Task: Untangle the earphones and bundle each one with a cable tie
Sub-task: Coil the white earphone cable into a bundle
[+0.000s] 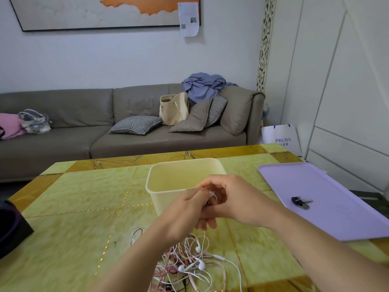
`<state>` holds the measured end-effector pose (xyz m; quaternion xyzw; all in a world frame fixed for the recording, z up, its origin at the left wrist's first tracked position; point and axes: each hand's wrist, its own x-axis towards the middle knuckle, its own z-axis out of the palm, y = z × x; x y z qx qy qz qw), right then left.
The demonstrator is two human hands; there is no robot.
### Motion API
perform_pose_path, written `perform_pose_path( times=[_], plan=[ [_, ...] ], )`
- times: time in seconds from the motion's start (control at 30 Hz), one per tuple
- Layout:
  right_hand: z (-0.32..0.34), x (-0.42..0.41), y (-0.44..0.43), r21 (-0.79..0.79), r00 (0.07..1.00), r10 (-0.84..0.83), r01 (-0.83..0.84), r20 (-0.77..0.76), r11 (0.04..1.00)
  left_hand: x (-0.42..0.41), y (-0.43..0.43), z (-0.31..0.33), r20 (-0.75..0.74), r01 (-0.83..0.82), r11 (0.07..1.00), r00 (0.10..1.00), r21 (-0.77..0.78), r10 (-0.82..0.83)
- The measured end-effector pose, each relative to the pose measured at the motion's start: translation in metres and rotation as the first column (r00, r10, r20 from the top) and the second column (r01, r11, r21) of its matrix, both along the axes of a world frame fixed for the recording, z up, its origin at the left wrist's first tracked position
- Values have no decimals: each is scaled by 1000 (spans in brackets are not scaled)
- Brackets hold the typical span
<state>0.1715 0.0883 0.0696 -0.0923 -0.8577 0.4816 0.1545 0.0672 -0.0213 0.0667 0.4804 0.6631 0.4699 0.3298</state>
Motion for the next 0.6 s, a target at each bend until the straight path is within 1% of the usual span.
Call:
perform_pose_path(
  times=[0.1, 0.2, 0.33, 0.43, 0.6],
  plan=[
    [0, 1, -2, -28, 1000, -5, 4, -8, 1000, 5, 0, -4, -33, -56, 998, 998, 36, 57],
    [-1, 2, -1, 6, 999, -47, 47, -10, 999, 8, -1, -5, -71, -79, 993, 994, 87, 86],
    [1, 5, -1, -53, 999, -35, 35, -3, 998, 10, 1, -8, -167, -112, 984, 977, 136, 134],
    [3, 5, -3, -65, 999, -54, 53, -9, 996, 10, 3, -10, -168, -134, 975, 972, 175, 164],
    [3, 4, -3, -69, 994, -103, 100, -30, 993, 8, 5, -8, -128, -186, 947, 966, 262, 225]
  ],
)
